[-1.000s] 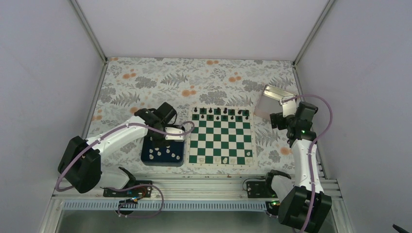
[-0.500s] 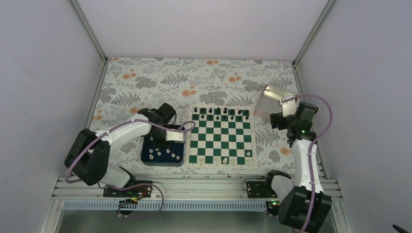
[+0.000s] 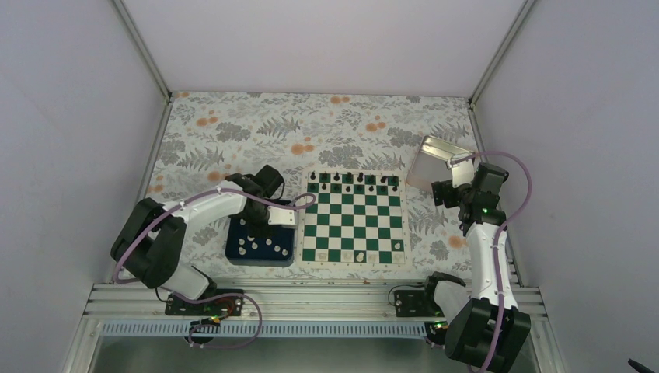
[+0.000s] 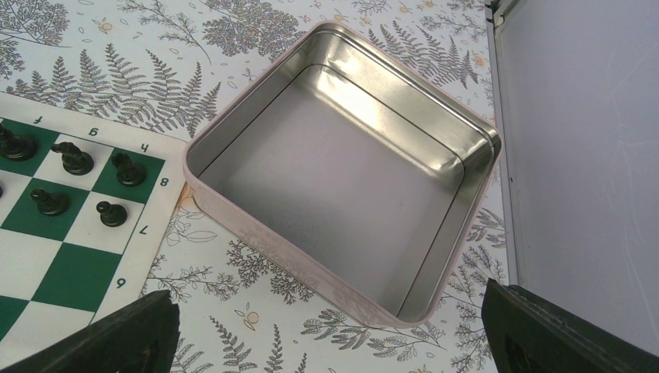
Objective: Set up the chess pieces on the board
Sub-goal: Pick up the chess piece from the storage box.
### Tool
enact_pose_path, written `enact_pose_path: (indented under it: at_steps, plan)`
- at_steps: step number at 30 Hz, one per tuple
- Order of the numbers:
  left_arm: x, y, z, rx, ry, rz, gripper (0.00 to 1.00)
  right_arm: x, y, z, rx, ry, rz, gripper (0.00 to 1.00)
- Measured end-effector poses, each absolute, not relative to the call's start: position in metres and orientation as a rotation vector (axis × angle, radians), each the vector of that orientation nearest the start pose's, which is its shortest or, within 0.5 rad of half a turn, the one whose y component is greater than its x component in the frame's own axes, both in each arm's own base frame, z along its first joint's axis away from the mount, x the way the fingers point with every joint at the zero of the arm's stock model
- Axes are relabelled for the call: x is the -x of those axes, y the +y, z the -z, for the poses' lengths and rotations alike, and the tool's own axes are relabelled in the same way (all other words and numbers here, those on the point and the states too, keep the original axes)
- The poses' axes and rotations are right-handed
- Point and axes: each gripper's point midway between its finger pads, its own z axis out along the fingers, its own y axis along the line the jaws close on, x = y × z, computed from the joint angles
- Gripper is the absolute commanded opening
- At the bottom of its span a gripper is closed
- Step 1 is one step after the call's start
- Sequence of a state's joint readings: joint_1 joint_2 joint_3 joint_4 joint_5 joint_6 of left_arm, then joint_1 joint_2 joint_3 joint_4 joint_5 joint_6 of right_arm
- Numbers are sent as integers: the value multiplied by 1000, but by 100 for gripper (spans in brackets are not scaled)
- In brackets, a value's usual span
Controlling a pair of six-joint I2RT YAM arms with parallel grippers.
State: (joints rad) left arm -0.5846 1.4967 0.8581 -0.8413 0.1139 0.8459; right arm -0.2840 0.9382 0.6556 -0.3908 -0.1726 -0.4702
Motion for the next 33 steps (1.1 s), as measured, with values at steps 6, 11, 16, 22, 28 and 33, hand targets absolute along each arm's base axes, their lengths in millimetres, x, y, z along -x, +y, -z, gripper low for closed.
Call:
enact_pose_path:
  at_steps: [6,11,16,22,28,33]
  plan:
    - [-201,-156,-30,-2000,2290,156,28,-302,-57,-164,301,2221,216,100]
    - [-201,-157,-28,-2007,2284,168,14,-302,-57,-164,302,2221,215,100]
    - [-200,-158,-29,-2002,2284,183,8,-302,-57,-164,302,2220,215,100]
    - [-201,-158,-30,-2004,2285,183,6,-302,-57,-164,302,2221,214,100]
    - [-224,-175,-68,-1969,2232,166,6,-302,-57,-164,303,2221,213,100]
    - [-257,-228,-146,-1918,2013,130,7,-302,-57,-164,303,2222,212,100]
